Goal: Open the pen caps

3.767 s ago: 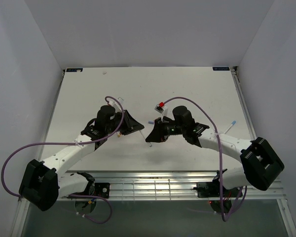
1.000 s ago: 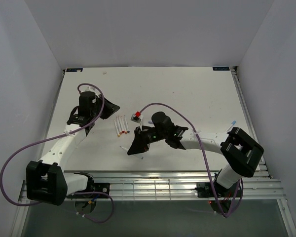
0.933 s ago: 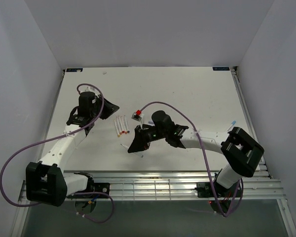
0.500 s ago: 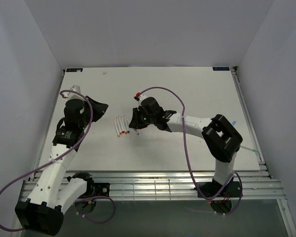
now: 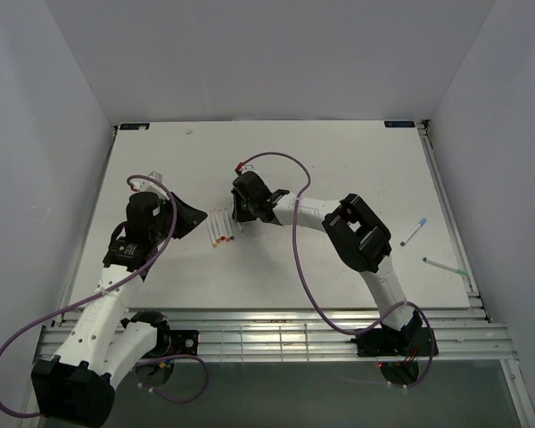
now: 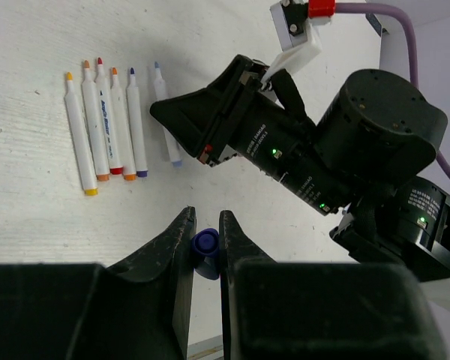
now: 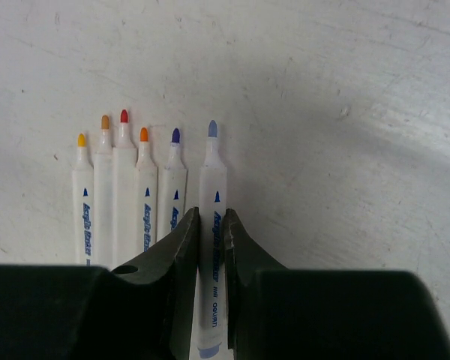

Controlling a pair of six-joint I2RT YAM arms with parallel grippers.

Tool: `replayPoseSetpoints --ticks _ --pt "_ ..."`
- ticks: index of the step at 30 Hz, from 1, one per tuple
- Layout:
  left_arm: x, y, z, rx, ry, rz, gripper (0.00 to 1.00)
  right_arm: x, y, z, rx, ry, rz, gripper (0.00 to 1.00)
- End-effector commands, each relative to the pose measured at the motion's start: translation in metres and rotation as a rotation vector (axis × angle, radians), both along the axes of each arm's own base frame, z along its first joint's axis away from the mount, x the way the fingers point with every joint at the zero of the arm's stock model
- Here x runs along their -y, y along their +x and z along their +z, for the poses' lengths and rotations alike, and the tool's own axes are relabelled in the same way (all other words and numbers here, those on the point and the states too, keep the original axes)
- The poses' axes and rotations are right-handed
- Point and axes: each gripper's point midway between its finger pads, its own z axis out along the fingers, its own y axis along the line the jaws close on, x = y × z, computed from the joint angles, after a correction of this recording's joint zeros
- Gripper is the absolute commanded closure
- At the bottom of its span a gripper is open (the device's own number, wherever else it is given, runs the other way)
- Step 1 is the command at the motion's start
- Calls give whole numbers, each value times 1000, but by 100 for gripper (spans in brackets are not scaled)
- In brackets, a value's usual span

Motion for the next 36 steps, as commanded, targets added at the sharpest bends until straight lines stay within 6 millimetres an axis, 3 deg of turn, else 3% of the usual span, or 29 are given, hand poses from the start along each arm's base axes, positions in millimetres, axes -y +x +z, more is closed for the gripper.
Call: replayPoseSetpoints --ticks 1,11,18,19,21,22,23,24,25,26,27,28,29,31,32,33,34,35,36 --pt "7 -4 9 47 -11 -49 100 -1 18 5 22 -9 -45 90" --pt "12 -3 6 47 -16 -86 100 -3 14 0 -12 4 -53 64" --pt "16 -5 3 37 -30 -109 100 -3 7 9 -10 28 -32 59" --pt "19 -6 4 40 -40 -127 100 0 9 22 12 39 -41 59" --pt "25 -6 1 28 -53 -159 100 14 9 30 28 30 -61 56" --pt "31 -6 -5 3 -69 -197 100 20 12 57 62 56 -75 55" --pt "35 -7 -7 -8 -80 -214 100 33 18 68 73 65 -100 54" --pt "38 -7 -11 -25 -98 -227 100 50 14 65 63 50 -117 53" --pt "45 -6 -14 -35 -120 -258 100 63 15 97 107 82 -133 52" --pt "48 -7 -20 -54 -128 -266 100 82 21 106 121 79 -162 49" --pt "51 -6 -22 -58 -135 -273 100 100 18 103 113 54 -180 47" --pt "59 -5 -21 -56 -146 -295 100 117 17 124 140 64 -207 46" --pt "65 -4 -32 -92 -149 -308 100 145 21 125 122 39 -255 43" --pt "89 -4 -33 -103 -149 -371 99 180 12 132 113 42 -291 42" --pt "98 -1 -51 -162 -131 -378 98 208 15 130 103 25 -344 36" --pt "111 5 -46 -155 -125 -402 97 223 14 131 104 19 -366 33" --pt "129 1 -49 -168 -114 -448 96 242 4 130 104 16 -391 28" --pt "137 3 -55 -190 -117 -456 96 265 7 130 107 14 -444 22" --pt "144 7 -72 -239 -111 -452 96 279 4 129 109 10 -469 8"
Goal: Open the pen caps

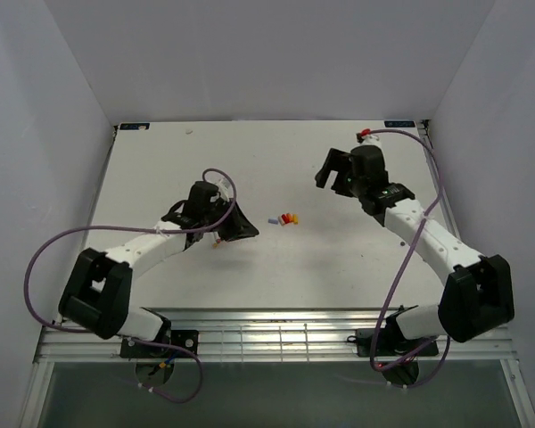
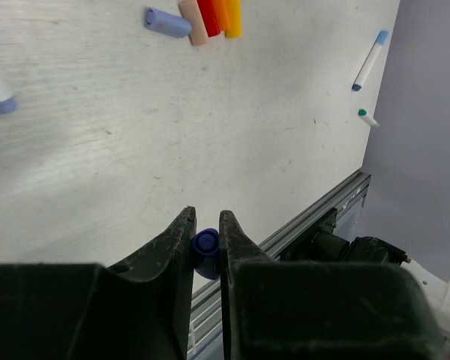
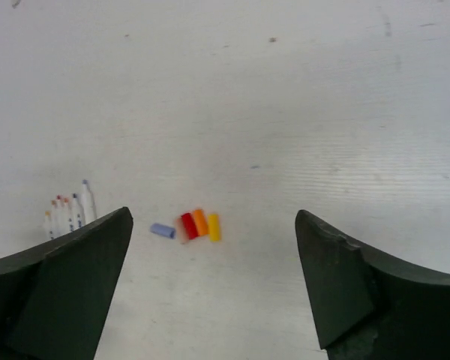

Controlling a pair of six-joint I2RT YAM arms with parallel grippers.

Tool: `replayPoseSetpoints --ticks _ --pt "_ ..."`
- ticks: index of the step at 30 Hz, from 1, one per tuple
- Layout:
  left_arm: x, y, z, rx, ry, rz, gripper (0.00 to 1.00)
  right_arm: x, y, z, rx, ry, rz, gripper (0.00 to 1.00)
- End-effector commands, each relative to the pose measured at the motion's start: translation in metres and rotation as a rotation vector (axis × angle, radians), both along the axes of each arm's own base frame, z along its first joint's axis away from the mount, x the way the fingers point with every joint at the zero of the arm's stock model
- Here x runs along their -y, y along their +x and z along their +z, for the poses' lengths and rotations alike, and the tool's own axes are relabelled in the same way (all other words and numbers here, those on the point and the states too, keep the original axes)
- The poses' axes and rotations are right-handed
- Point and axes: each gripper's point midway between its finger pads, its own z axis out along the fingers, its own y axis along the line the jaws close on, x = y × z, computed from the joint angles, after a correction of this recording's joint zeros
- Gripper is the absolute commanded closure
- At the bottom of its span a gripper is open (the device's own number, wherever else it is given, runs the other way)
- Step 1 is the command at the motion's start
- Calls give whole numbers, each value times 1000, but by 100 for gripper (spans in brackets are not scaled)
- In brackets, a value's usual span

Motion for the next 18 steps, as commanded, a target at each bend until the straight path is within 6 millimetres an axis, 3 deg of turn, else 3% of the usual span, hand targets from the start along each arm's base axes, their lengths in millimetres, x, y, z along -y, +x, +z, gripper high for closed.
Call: replayPoseSetpoints --ticks 1,3,10,16,18 --pt "39 17 6 31 -42 -49 96 47 -26 -25 -77 -54 -42 2" --pt "41 25 -17 -18 -5 -29 96 72 -32 -37 -93 -74 -62 7" --pt "59 43 -49 -89 27 -33 90 124 -46 -45 -116 -71 -189 10" --pt "71 57 -60 -108 41 -41 80 142 -50 -60 -180 -45 -221 10" --pt "71 64 -66 -110 66 -29 73 146 -52 -65 -195 -51 -227 10"
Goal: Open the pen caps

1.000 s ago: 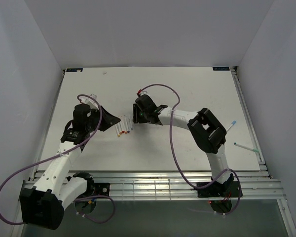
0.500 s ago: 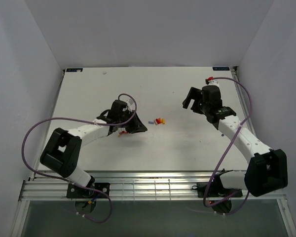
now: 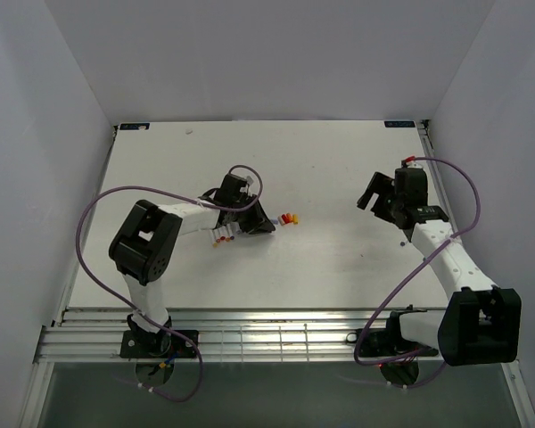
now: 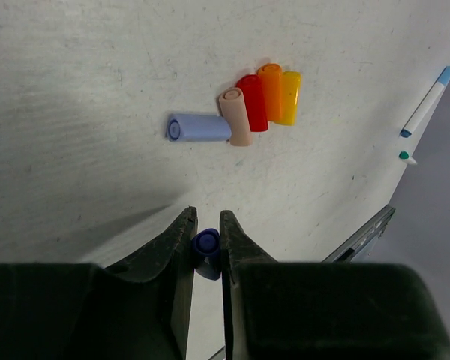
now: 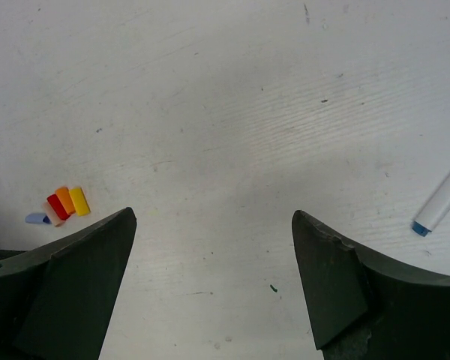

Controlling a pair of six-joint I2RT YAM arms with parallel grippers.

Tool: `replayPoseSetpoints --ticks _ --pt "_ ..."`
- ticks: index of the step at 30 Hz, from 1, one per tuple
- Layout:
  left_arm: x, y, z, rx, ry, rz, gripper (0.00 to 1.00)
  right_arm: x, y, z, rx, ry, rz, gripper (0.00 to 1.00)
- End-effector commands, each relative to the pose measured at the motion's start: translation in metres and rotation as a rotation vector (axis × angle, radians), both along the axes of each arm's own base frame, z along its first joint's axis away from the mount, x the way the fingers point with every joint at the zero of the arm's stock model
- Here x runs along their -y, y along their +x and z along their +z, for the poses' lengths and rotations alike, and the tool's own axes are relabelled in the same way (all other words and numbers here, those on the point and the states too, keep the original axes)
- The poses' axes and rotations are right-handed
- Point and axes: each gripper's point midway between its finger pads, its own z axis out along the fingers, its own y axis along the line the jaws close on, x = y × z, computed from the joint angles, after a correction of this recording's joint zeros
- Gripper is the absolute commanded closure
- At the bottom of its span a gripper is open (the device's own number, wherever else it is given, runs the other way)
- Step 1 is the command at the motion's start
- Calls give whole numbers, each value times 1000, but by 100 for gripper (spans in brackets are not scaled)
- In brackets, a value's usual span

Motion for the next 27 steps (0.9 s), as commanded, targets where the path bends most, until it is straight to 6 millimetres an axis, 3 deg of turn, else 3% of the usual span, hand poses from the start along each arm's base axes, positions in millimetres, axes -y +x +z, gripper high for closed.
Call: replayPoseSetpoints --ticks 1,7,15,18,23,27 --pt "7 17 9 42 11 7 70 4 -5 -7 -26 8 7 10" --pt "4 22 1 34 45 26 53 8 -8 -6 -19 12 1 10" --pt "3 21 7 43 39 28 47 22 -11 -21 -68 -3 -49 10" --pt "2 20 24 82 21 26 46 38 -12 -26 -90 -11 -99 10" --pt "3 12 64 154 -36 0 46 88 -18 -39 -139 -50 -258 9" --pt "0 0 83 185 -66 -18 46 121 -26 -55 -198 -98 -363 9"
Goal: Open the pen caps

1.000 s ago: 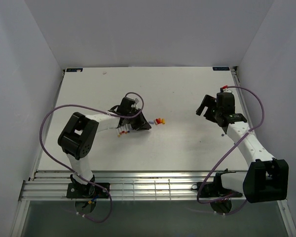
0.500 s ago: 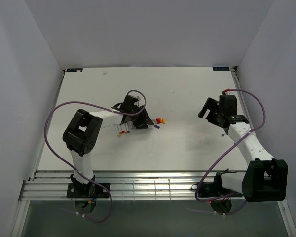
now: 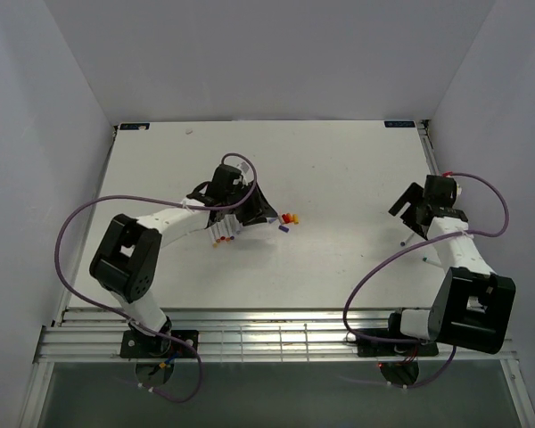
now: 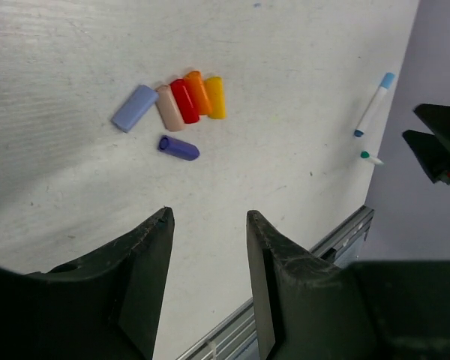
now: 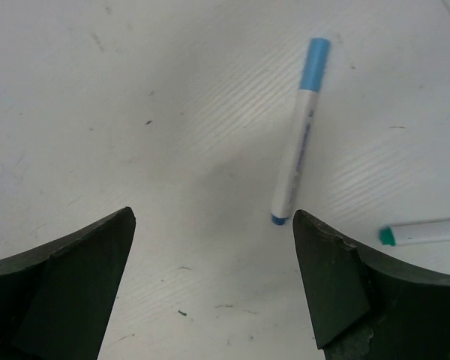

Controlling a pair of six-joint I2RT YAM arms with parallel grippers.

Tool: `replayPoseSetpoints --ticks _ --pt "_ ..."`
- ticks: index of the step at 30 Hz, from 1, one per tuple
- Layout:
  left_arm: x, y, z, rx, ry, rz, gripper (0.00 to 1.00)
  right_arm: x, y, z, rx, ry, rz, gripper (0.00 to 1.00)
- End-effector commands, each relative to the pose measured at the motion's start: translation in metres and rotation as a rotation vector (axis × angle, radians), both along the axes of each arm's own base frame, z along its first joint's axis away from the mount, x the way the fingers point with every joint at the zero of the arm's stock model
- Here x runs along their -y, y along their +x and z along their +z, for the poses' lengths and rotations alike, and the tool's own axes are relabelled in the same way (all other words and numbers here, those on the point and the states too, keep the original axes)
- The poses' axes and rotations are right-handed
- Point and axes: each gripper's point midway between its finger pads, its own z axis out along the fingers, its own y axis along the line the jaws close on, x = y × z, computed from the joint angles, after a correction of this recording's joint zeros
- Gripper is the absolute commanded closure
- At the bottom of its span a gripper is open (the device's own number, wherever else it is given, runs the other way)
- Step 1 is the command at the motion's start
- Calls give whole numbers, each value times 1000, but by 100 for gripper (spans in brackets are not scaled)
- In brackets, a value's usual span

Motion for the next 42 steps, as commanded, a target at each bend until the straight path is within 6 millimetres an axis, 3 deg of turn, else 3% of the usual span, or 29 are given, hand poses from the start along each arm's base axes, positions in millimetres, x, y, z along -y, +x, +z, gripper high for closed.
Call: replayPoseSetpoints --ticks 1,5,15,17,22,31,40,42 --pt "1 -13 36 72 -50 -42 46 35 -15 -19 -88 -83 -103 8" --pt "-5 -24 49 92 -58 -51 46 50 -25 -33 -152 -122 -171 8" --pt "-9 -34 65 115 -74 -54 46 48 -16 -56 -184 -102 -152 0" --pt "-10 -35 67 118 -76 -53 46 48 -9 -54 -161 -101 -145 5" --pt "-13 -38 65 117 -71 -48 46 42 5 -56 -158 -67 -104 7" --pt "-14 -41 61 112 -66 -50 46 38 8 -84 -274 -106 -60 15" --pt "-17 -46 62 125 -67 -53 46 11 4 -98 -376 -198 35 57" --pt "-20 -49 63 132 -67 -52 46 3 3 -101 -392 -207 57 71"
